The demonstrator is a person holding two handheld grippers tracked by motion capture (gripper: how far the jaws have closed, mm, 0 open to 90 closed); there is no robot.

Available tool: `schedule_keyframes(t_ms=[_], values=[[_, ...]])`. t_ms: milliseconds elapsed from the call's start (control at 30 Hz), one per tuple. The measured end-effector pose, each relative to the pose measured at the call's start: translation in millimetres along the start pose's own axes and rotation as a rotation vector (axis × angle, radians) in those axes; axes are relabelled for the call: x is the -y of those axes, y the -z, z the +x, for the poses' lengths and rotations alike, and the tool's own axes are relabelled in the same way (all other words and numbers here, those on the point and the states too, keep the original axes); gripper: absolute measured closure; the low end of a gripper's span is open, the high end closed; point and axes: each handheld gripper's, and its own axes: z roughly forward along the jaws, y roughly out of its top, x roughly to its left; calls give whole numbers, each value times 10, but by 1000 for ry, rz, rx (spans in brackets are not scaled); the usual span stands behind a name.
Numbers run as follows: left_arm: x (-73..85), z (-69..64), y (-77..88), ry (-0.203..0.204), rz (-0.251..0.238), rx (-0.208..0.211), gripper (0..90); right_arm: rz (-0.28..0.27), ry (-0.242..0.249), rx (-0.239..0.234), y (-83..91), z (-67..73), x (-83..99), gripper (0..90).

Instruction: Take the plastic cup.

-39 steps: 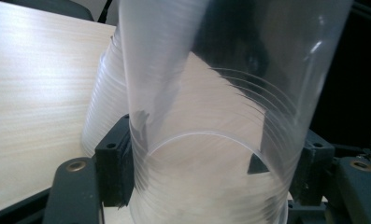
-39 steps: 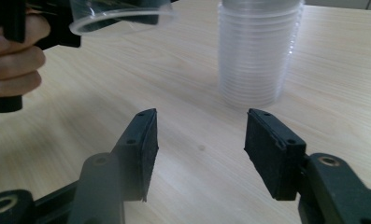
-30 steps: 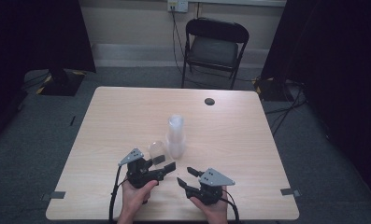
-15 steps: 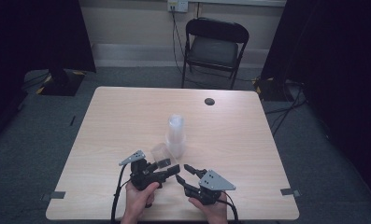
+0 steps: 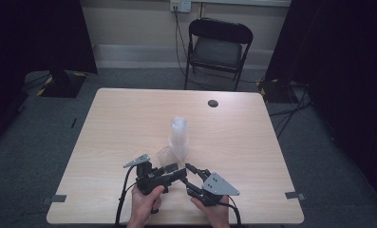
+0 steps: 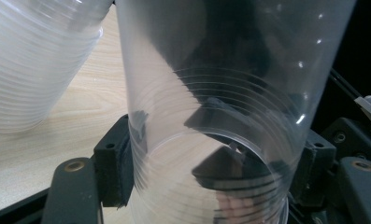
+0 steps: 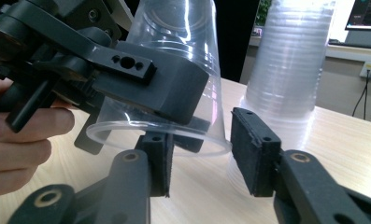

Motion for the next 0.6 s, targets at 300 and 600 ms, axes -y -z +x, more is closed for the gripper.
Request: schedule_keyframes(t_ms=[300,600], values=[[5,-81,-24,13,6,18,311,-42,4,6,-45,0,-26,621],[14,-132,-74,26,18,35,309,-74,16,36,-70,-1,-38,667]])
